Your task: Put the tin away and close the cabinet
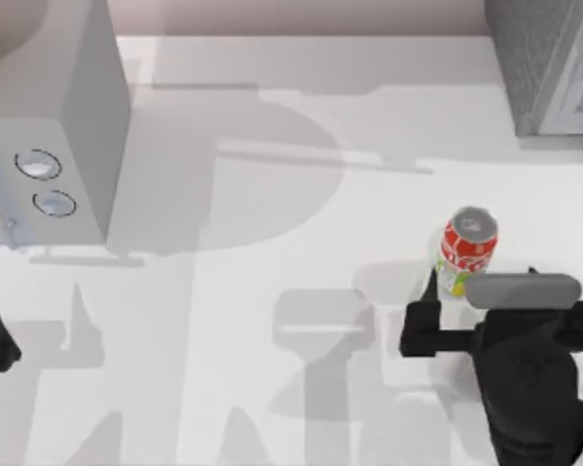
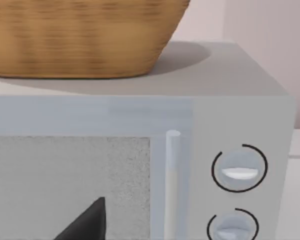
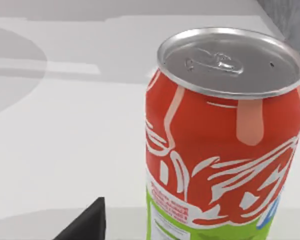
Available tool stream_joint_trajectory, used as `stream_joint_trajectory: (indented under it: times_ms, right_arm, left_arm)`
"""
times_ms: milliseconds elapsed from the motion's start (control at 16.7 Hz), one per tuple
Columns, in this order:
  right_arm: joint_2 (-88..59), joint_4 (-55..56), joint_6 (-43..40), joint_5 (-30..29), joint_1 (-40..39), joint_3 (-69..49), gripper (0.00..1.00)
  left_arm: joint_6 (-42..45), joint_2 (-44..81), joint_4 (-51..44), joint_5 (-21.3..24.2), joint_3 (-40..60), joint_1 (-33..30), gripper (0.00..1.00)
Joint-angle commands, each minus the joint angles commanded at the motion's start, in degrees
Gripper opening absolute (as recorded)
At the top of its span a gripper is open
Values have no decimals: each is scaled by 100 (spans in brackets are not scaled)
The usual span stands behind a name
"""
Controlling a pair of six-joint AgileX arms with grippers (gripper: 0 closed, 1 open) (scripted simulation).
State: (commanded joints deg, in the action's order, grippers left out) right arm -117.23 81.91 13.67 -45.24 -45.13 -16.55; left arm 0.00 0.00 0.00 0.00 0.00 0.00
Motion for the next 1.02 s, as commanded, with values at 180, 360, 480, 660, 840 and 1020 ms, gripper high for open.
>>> stream_joint_trajectory:
  times_ms: [180,360,480,660,840,1020]
  right_arm:
    - [-356,379,-94,-90,-49,-145,100]
    - [-421,443,-113,-105,-55,-178,100]
    - [-421,443,-113,-105,-55,-178,100]
    - [-416,431,-117,-82,-16,-177,100]
    - [-603,369,-234,184,247,-521,100]
    - [-878,255,-375,568,653,-1009,100]
  left_arm:
    - [0,0,0,0,0,0,100]
    - [0,0,0,0,0,0,100]
    - [0,0,0,0,0,0,100]
    - [0,0,0,0,0,0,100]
    - [0,0,0,0,0,0,100]
    - [0,0,0,0,0,0,100]
